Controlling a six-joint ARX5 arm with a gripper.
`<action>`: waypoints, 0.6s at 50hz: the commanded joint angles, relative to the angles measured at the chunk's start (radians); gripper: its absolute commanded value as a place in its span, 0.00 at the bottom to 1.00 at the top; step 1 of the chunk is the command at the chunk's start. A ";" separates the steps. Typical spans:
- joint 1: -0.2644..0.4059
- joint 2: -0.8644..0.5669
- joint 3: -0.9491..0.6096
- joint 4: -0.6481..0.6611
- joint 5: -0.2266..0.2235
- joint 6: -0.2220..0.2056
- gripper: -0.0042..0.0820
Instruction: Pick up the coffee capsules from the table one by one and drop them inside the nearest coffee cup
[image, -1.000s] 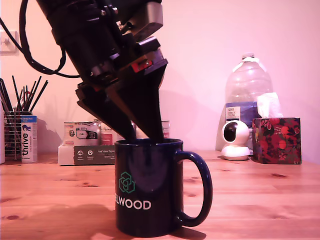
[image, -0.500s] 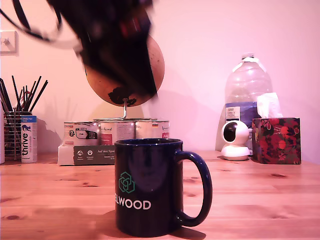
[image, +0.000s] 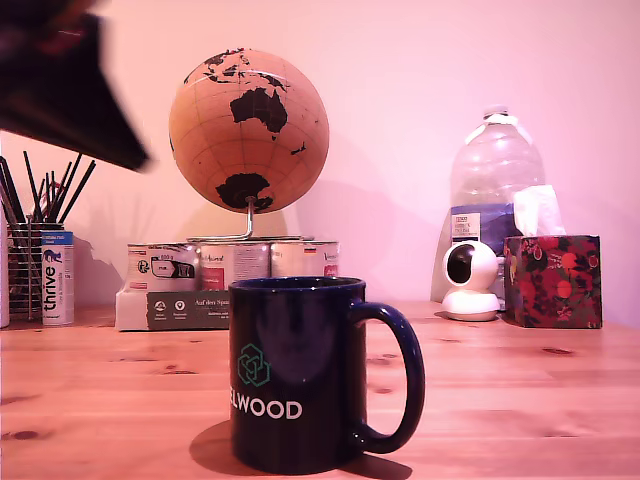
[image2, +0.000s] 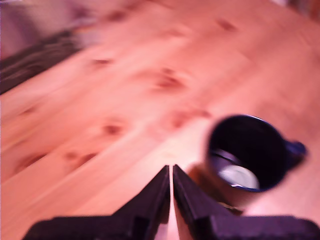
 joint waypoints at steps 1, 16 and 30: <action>0.034 -0.047 -0.043 0.041 0.004 -0.035 0.03; 0.235 -0.243 -0.175 0.103 -0.033 -0.149 0.03; 0.378 -0.455 -0.264 0.062 -0.058 -0.219 0.03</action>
